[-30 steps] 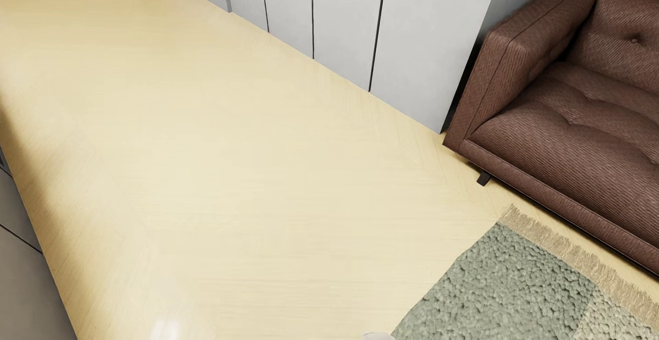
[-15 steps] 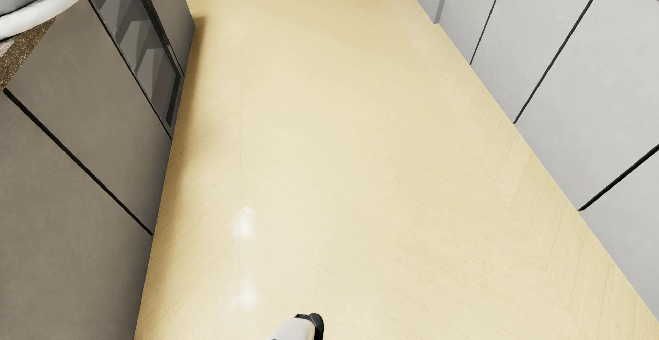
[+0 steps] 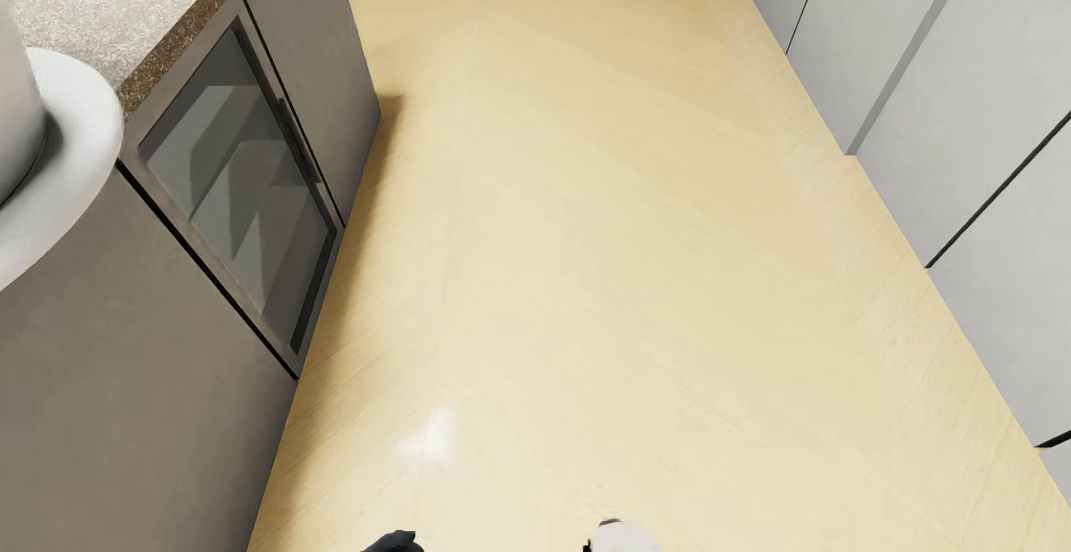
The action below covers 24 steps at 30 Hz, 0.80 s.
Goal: Circle the plant
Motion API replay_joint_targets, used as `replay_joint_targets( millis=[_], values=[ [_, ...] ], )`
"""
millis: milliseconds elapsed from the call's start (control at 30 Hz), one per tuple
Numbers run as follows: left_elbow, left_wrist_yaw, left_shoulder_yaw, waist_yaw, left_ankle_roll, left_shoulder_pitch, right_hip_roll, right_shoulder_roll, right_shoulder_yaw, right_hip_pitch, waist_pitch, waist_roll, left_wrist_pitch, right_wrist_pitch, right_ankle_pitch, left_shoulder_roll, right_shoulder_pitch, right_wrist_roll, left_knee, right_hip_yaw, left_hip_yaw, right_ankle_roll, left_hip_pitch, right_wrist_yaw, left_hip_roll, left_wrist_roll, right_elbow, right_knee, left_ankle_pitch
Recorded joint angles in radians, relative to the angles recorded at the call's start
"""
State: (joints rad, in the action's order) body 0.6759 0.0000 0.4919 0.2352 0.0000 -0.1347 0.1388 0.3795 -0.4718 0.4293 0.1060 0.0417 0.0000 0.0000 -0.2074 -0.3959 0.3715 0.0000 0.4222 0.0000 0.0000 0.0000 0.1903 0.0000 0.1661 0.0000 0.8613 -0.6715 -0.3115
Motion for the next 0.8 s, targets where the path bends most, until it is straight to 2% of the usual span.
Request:
replay_joint_targets(
  millis=[33, 67, 133, 167, 200, 233, 267, 333, 367, 400, 467, 500, 533, 567, 600, 633, 667, 700, 733, 767, 800],
  values=[
    [-0.044, 0.0, -0.016, 0.029, 0.0, 0.036, 0.02, -0.003, 0.007, 0.022, -0.015, 0.005, 0.0, 0.0, 0.005, -0.009, 0.007, 0.0, -0.009, 0.0, 0.0, 0.0, 0.051, 0.0, -0.012, 0.0, -0.006, 0.154, -0.048],
    [-0.075, 0.0, -0.031, 0.047, 0.0, 0.063, 0.037, -0.002, 0.011, 0.054, -0.028, 0.002, 0.0, 0.0, 0.001, -0.013, 0.018, 0.0, -0.013, 0.0, 0.0, 0.0, 0.107, 0.0, -0.037, 0.0, -0.01, 0.195, -0.08],
    [-0.116, 0.0, -0.077, 0.09, 0.0, 0.051, 0.034, -0.007, 0.021, 0.103, -0.035, -0.006, 0.0, 0.0, -0.007, -0.01, 0.027, 0.0, 0.044, 0.0, 0.0, 0.0, 0.207, 0.0, -0.096, 0.0, 0.02, 0.061, -0.037],
    [-0.092, 0.0, -0.088, 0.097, 0.0, 0.034, 0.015, -0.008, 0.014, 0.143, -0.057, -0.026, 0.0, 0.0, 0.06, 0.008, 0.021, 0.0, 0.132, 0.0, 0.0, 0.0, 0.202, 0.0, -0.119, 0.0, 0.062, -0.049, 0.066],
    [-0.036, 0.0, -0.079, 0.089, 0.0, 0.009, -0.033, -0.011, 0.006, 0.139, -0.066, -0.063, 0.0, 0.0, 0.07, 0.034, 0.016, 0.0, 0.266, 0.0, 0.0, 0.0, 0.182, 0.0, -0.151, 0.0, 0.112, -0.149, 0.245],
    [0.014, 0.0, -0.048, 0.066, 0.0, -0.016, -0.068, -0.013, -0.004, 0.081, -0.055, -0.07, 0.0, 0.0, 0.026, 0.043, -0.001, 0.0, 0.446, 0.0, 0.0, 0.0, 0.13, 0.0, -0.159, 0.0, 0.15, -0.203, 0.429],
    [0.073, 0.0, 0.014, 0.045, 0.0, -0.02, -0.101, -0.023, 0.003, 0.018, -0.052, -0.07, 0.0, 0.0, -0.022, 0.044, -0.021, 0.0, 0.67, 0.0, 0.0, 0.0, 0.019, 0.0, -0.16, 0.0, 0.172, -0.209, 0.509],
    [0.167, 0.0, 0.119, -0.048, 0.0, -0.039, -0.125, -0.027, -0.004, -0.179, -0.039, -0.041, 0.0, 0.0, -0.048, 0.044, -0.047, 0.0, 0.945, 0.0, 0.0, 0.0, -0.204, 0.0, -0.126, 0.0, 0.126, -0.106, 0.417],
    [0.208, 0.0, 0.128, -0.11, 0.0, -0.07, -0.127, -0.029, 0.0, -0.276, -0.031, -0.017, 0.0, 0.0, -0.046, 0.048, -0.063, 0.0, 0.952, 0.0, 0.0, 0.0, -0.304, 0.0, -0.099, 0.0, 0.097, -0.047, 0.403],
    [0.242, 0.0, 0.164, -0.175, 0.0, -0.103, -0.122, -0.023, 0.008, -0.378, -0.025, 0.004, 0.0, 0.0, -0.042, 0.042, -0.073, 0.0, 0.86, 0.0, 0.0, 0.0, -0.386, 0.0, -0.078, 0.0, 0.042, 0.015, 0.446],
    [0.272, 0.0, 0.189, -0.274, 0.0, -0.172, -0.105, -0.008, 0.026, -0.522, -0.019, 0.03, 0.0, 0.0, -0.037, 0.026, -0.115, 0.0, 0.498, 0.0, 0.0, 0.0, -0.533, 0.0, -0.069, 0.0, -0.055, 0.092, 0.607],
    [0.277, 0.0, 0.176, -0.316, 0.0, -0.206, -0.097, 0.001, 0.045, -0.583, -0.023, 0.033, 0.0, 0.0, -0.046, 0.023, -0.14, 0.0, 0.287, 0.0, 0.0, 0.0, -0.573, 0.0, -0.078, 0.0, -0.102, 0.122, 0.599],
    [0.283, 0.0, 0.18, -0.346, 0.0, -0.23, -0.097, 0.011, 0.053, -0.631, -0.032, 0.029, 0.0, 0.0, -0.059, 0.021, -0.17, 0.0, 0.107, 0.0, 0.0, 0.0, -0.598, 0.0, -0.091, 0.0, -0.135, 0.141, 0.388],
    [0.289, 0.0, 0.191, -0.368, 0.0, -0.253, -0.092, 0.02, 0.072, -0.677, -0.04, 0.021, 0.0, 0.0, -0.065, 0.021, -0.195, 0.0, 0.04, 0.0, 0.0, 0.0, -0.616, 0.0, -0.113, 0.0, -0.169, 0.143, 0.078],
    [0.328, 0.0, 0.183, -0.408, 0.0, -0.265, -0.057, 0.021, 0.099, -0.678, -0.065, 0.028, 0.0, 0.0, -0.065, 0.032, -0.203, 0.0, 0.051, 0.0, 0.0, 0.0, -0.66, 0.0, -0.133, 0.0, -0.187, 0.108, -0.052],
    [0.352, 0.0, 0.176, -0.43, 0.0, -0.276, -0.038, 0.012, 0.132, -0.71, -0.062, 0.031, 0.0, 0.0, -0.027, 0.042, -0.201, 0.0, 0.056, 0.0, 0.0, 0.0, -0.698, 0.0, -0.139, 0.0, -0.19, 0.083, 0.033],
    [0.373, 0.0, 0.169, -0.438, 0.0, -0.288, -0.004, 0.001, 0.156, -0.725, -0.067, 0.046, 0.0, 0.0, 0.05, 0.05, -0.188, 0.0, 0.111, 0.0, 0.0, 0.0, -0.732, 0.0, -0.122, 0.0, -0.181, 0.022, 0.282],
    [0.381, 0.0, 0.188, -0.414, 0.0, -0.289, 0.035, -0.013, 0.163, -0.692, -0.081, 0.076, 0.0, 0.0, 0.176, 0.052, -0.173, 0.0, 0.165, 0.0, 0.0, 0.0, -0.754, 0.0, -0.074, 0.0, -0.158, -0.095, 0.497],
    [0.389, 0.0, 0.212, -0.371, 0.0, -0.28, 0.057, -0.028, 0.156, -0.649, -0.072, 0.097, 0.0, 0.0, 0.314, 0.05, -0.148, 0.0, 0.259, 0.0, 0.0, 0.0, -0.743, 0.0, -0.017, 0.0, -0.114, -0.269, 0.566],
    [0.392, 0.0, 0.196, -0.345, 0.0, -0.254, 0.067, -0.039, 0.142, -0.554, -0.058, 0.108, 0.0, 0.0, 0.368, 0.05, -0.137, 0.0, 0.29, 0.0, 0.0, 0.0, -0.687, 0.0, 0.013, 0.0, -0.073, -0.461, 0.547],
    [0.376, 0.0, 0.178, -0.321, 0.0, -0.223, 0.066, -0.04, 0.092, -0.442, -0.037, 0.108, 0.0, 0.0, 0.27, 0.053, -0.138, 0.0, 0.283, 0.0, 0.0, 0.0, -0.61, 0.0, 0.053, 0.0, -0.035, -0.648, 0.52]
  ],
)
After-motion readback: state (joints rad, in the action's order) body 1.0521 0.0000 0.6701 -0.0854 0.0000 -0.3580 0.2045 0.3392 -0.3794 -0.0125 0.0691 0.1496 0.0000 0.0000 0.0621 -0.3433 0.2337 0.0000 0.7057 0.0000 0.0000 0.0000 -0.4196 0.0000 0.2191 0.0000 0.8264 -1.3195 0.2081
